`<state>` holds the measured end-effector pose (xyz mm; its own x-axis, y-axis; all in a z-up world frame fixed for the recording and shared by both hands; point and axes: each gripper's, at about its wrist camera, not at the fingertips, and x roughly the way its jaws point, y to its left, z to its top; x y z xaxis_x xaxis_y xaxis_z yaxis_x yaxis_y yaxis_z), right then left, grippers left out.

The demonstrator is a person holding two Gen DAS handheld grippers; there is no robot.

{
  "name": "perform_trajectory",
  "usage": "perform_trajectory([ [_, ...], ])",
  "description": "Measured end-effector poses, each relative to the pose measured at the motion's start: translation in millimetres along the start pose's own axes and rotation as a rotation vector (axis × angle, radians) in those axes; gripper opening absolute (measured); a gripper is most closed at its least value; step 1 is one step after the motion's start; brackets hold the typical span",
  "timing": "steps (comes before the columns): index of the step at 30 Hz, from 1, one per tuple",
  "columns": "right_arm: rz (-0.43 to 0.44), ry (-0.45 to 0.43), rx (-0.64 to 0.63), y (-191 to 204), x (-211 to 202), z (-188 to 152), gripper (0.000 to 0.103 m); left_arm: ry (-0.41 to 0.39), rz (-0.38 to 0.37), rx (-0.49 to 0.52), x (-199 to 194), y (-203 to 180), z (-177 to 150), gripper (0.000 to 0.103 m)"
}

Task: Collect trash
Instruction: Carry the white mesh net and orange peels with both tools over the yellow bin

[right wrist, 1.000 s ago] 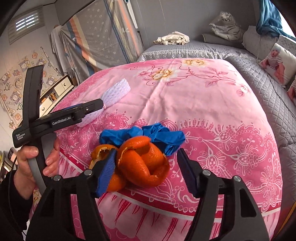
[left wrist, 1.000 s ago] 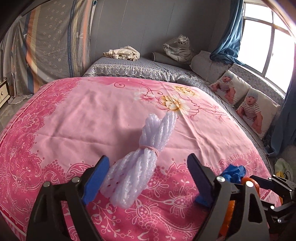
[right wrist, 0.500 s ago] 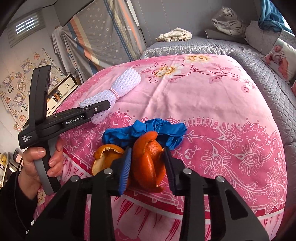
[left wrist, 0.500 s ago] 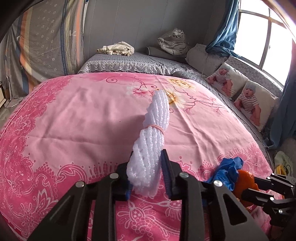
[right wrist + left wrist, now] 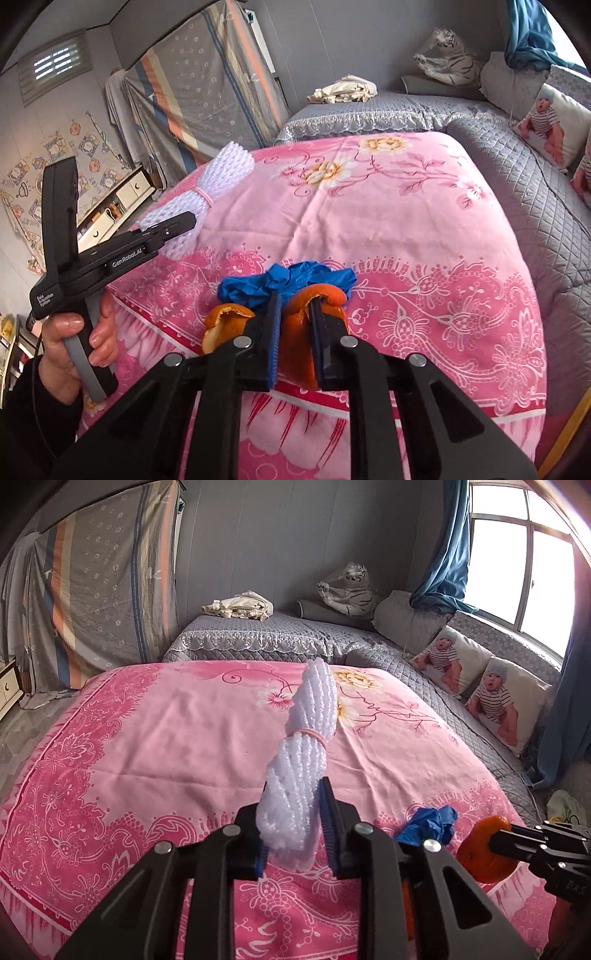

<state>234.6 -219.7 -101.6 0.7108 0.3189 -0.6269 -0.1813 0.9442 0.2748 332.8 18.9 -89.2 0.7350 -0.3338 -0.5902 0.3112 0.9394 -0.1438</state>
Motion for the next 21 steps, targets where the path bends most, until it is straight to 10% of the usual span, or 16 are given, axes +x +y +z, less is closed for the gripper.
perform_trajectory([
  [21,-0.051,-0.349,-0.043,11.3,-193.1,34.8,0.013,-0.23,-0.095,0.02,-151.8,-97.4,36.0,0.023],
])
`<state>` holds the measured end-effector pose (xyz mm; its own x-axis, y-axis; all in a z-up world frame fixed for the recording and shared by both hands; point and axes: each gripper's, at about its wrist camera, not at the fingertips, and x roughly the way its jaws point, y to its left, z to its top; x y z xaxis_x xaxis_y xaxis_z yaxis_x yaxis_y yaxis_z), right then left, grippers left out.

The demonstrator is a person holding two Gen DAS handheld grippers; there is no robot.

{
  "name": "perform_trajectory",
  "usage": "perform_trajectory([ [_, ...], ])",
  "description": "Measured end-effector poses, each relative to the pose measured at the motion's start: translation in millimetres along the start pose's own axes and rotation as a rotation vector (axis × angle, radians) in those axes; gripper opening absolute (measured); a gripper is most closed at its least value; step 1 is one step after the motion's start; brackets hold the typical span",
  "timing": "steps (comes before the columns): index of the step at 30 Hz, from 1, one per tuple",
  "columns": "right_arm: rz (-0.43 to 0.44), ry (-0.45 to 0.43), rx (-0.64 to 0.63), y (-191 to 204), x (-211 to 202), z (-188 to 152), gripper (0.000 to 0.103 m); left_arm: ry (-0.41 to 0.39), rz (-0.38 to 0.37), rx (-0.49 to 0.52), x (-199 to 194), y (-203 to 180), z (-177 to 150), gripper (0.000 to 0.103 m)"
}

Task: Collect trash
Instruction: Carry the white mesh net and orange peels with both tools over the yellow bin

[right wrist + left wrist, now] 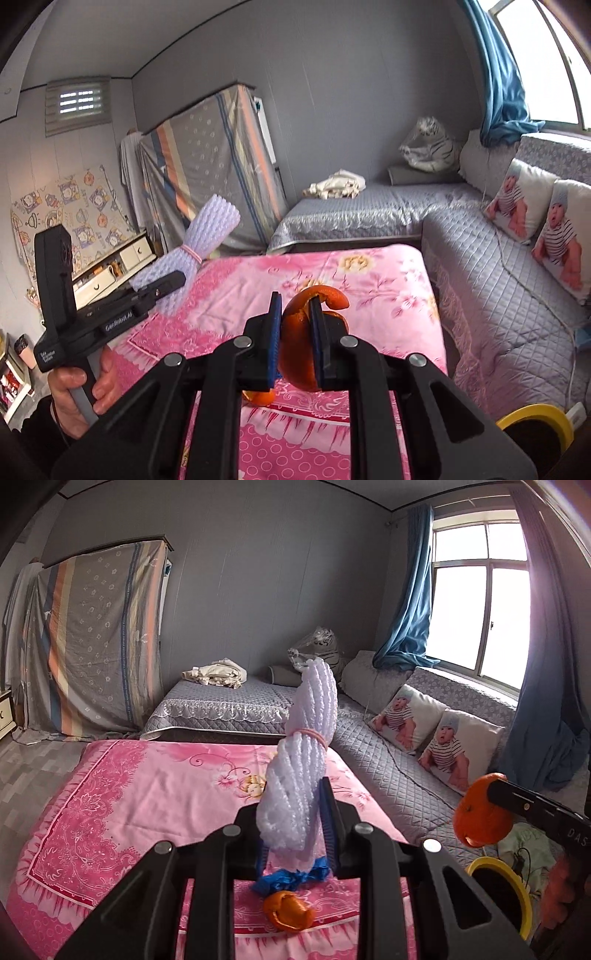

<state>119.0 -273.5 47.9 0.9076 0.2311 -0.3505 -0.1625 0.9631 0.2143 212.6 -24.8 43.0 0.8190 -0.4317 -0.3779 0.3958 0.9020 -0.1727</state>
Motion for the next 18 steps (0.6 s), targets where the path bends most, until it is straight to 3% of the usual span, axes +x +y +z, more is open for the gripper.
perform_trajectory([
  [9,-0.089,-0.047,0.059,-44.5,-50.4,-5.2,0.013,0.032,-0.148,0.057,1.6,-68.9,-19.6,0.023],
  [18,-0.234,-0.019,0.152,-107.4,-83.7,-44.9,0.013,0.137,-0.31,0.121,28.2,-138.3,-57.6,0.022],
])
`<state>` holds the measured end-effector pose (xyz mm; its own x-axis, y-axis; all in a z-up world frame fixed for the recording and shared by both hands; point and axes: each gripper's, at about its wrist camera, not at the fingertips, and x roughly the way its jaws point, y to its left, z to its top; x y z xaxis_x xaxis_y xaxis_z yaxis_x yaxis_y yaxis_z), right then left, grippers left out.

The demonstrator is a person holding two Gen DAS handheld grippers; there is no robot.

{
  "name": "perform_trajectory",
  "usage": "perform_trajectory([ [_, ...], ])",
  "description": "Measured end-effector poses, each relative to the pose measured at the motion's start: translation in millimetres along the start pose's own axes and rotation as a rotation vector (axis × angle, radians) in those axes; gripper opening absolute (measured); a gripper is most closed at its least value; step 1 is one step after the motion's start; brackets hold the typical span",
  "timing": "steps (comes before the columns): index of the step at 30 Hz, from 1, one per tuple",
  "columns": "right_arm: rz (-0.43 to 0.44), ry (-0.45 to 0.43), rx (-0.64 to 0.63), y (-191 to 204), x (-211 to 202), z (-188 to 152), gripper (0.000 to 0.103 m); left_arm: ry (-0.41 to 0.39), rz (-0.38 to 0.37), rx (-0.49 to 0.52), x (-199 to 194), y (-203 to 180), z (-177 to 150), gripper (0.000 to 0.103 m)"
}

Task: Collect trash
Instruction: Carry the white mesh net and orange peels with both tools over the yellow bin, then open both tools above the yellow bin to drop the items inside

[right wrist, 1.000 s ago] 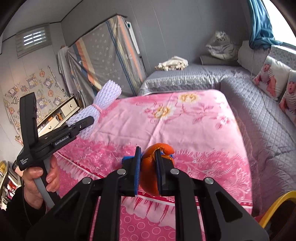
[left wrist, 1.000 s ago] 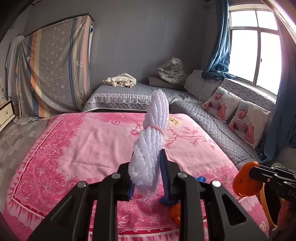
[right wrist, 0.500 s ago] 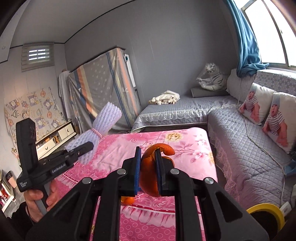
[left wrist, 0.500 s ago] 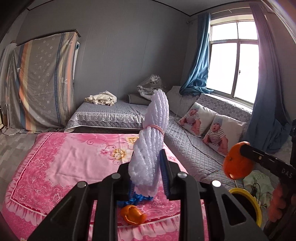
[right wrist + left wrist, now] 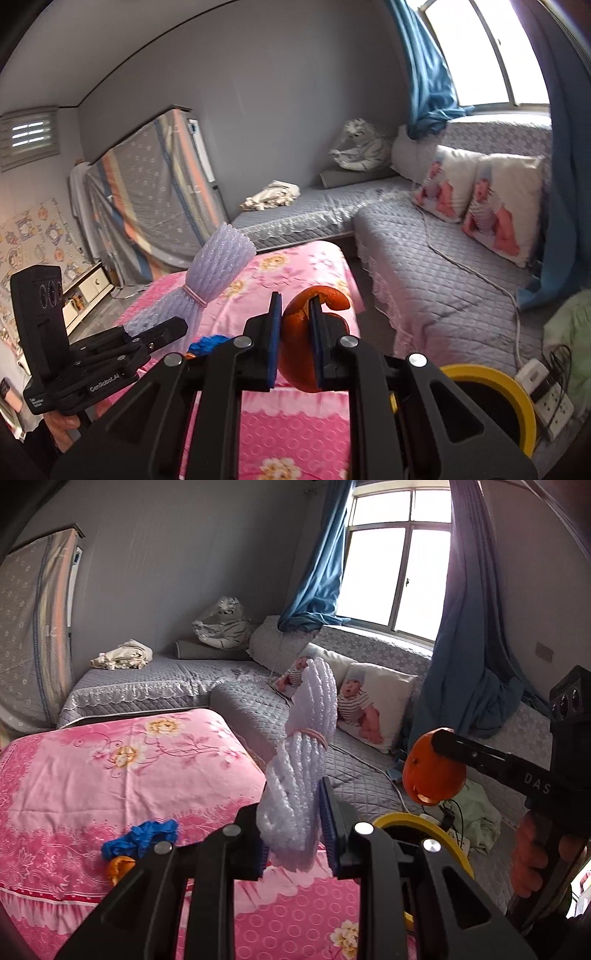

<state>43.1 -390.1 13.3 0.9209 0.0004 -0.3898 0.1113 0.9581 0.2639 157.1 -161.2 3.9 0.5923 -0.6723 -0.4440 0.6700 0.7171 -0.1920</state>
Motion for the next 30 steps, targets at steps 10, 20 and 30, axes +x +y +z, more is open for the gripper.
perform_trajectory([
  [10,-0.118,0.024,0.15,-76.8,-8.5,-38.0,0.014,0.132,-0.127,0.069,63.0,-58.6,-31.3,0.023],
  [20,-0.172,0.07,0.27,-137.0,-3.8,-72.9,0.014,0.258,-0.189,0.093,115.4,-97.5,-60.4,0.023],
  [30,-0.237,0.117,0.364,-179.9,7.4,-99.6,0.014,0.334,-0.231,0.126,145.9,-124.7,-80.2,0.024],
])
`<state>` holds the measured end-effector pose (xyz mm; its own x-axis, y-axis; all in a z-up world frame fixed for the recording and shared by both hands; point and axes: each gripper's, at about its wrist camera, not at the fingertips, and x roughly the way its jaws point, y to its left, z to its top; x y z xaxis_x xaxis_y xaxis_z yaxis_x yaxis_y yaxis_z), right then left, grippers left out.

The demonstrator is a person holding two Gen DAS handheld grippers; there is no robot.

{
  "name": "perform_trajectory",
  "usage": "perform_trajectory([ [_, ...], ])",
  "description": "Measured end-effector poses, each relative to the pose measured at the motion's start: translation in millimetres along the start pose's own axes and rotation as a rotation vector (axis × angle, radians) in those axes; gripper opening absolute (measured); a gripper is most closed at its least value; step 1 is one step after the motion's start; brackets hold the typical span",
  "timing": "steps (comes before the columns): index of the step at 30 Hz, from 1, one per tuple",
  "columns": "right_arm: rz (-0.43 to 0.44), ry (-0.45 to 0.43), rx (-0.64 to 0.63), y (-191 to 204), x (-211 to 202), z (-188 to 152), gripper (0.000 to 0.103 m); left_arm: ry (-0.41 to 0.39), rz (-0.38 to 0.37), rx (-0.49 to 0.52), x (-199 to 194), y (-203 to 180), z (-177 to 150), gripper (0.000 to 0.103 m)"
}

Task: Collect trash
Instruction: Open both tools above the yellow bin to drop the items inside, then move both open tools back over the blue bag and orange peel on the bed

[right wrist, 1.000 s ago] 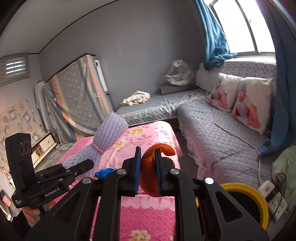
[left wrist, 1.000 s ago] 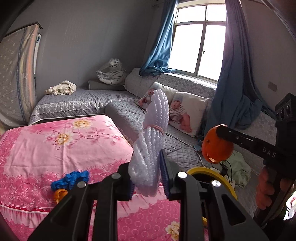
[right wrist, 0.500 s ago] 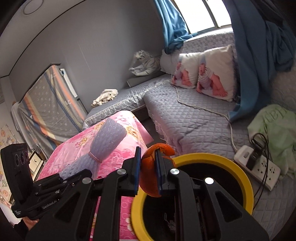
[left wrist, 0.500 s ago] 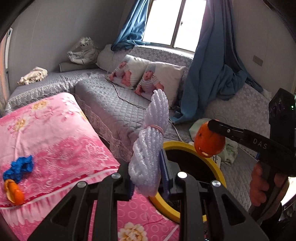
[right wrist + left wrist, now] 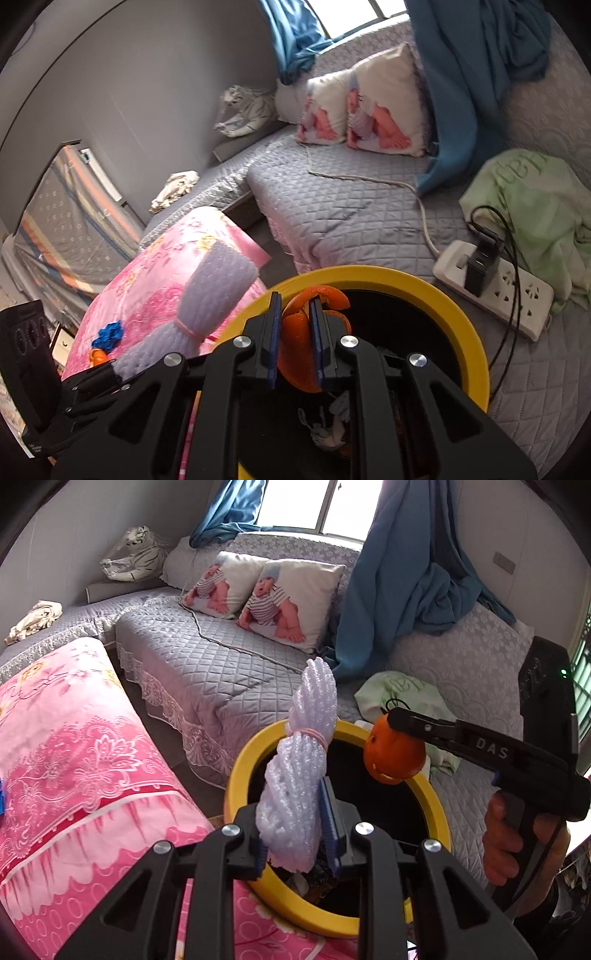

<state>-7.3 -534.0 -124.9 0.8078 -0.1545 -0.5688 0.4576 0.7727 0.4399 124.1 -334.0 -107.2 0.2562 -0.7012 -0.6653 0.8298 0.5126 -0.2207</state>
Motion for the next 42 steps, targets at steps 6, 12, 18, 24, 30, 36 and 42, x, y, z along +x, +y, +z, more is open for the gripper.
perform_trajectory([
  [6,-0.05,0.019,0.02,-16.8,6.3,-1.4,0.016,0.009,0.016,-0.011,4.3,-1.0,-2.7,0.033],
  [12,-0.08,0.013,0.071,-32.3,7.6,-2.9,0.044,-0.018,0.04,-0.032,-3.8,1.4,-2.2,0.06],
  [18,-0.047,0.03,0.078,-30.2,4.3,-2.3,0.045,-0.076,0.046,-0.081,-20.4,11.3,3.9,0.08],
  [24,-0.015,0.066,0.079,-21.2,3.0,-0.2,0.058,-0.119,0.088,-0.105,-36.1,24.0,7.8,0.084],
  [30,-0.008,0.095,0.054,-6.2,3.9,3.7,0.061,-0.143,0.116,-0.134,-49.9,39.9,8.9,0.084],
  [36,0.002,0.139,0.072,0.0,9.4,7.0,0.068,-0.168,0.168,-0.142,-72.1,60.4,2.1,0.084],
  [42,-0.002,0.148,0.065,14.3,9.4,10.2,0.069,-0.208,0.23,-0.173,-101.3,91.3,-7.7,0.084],
])
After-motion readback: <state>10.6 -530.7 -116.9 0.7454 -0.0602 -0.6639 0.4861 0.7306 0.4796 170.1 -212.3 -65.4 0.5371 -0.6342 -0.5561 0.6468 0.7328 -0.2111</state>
